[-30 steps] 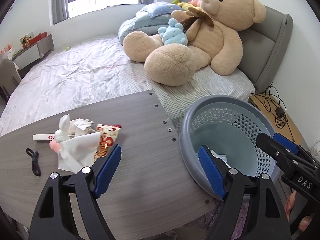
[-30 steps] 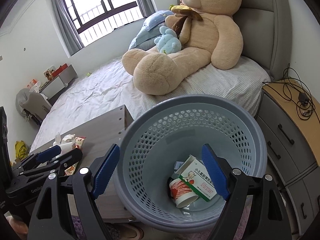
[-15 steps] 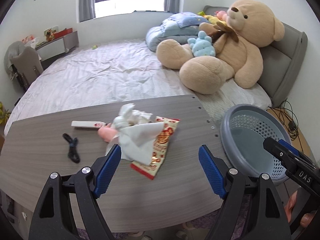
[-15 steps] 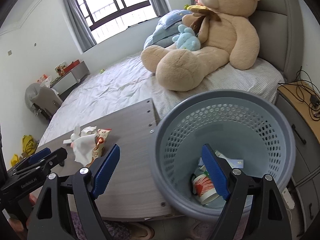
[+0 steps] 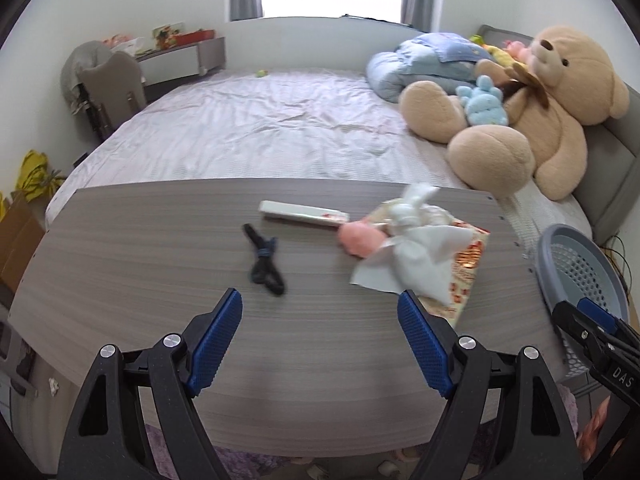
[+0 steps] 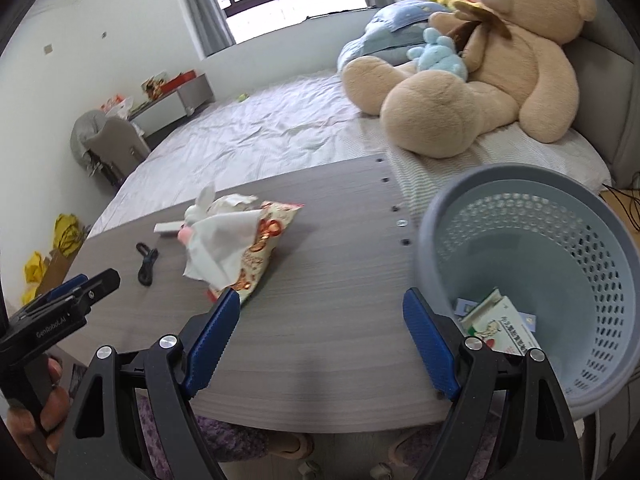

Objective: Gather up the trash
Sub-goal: 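Withdraw both tools from the basket back over the table, then grasp the red-and-white snack packet with the right tool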

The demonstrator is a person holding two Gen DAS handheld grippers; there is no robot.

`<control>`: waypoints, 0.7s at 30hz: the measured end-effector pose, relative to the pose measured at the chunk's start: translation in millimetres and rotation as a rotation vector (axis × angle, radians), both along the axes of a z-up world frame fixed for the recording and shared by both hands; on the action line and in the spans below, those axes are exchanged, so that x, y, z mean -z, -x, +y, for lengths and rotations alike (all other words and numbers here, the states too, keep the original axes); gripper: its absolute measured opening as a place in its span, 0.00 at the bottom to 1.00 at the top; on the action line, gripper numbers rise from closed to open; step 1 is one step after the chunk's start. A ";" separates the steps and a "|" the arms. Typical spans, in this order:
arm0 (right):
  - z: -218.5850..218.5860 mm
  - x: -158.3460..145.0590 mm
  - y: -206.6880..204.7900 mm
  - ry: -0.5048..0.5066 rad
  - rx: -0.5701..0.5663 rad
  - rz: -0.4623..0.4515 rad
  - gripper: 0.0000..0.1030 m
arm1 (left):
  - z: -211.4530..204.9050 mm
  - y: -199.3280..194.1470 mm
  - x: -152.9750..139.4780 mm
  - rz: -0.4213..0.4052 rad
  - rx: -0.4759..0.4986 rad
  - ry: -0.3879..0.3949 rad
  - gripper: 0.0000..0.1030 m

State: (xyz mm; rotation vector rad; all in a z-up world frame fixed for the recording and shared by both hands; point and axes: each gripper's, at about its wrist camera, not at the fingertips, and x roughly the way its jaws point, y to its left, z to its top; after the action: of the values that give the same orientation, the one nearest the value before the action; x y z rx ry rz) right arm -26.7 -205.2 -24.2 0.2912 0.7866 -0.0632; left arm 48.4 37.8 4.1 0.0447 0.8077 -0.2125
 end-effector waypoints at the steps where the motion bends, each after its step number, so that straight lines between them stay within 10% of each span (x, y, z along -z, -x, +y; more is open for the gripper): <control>1: 7.0 2.0 -5.1 0.007 -0.014 0.007 0.78 | 6.0 -2.6 1.6 0.000 -0.015 0.000 0.76; 21: 81.3 48.0 -77.8 0.115 -0.110 0.162 0.78 | 46.9 -21.0 24.3 0.036 -0.085 0.025 0.76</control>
State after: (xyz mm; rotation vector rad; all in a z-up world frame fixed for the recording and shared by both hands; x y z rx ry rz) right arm 51.1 -123.9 -72.1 0.1344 0.9549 -0.0281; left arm 69.4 84.7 -20.2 -0.0173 0.8405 -0.1431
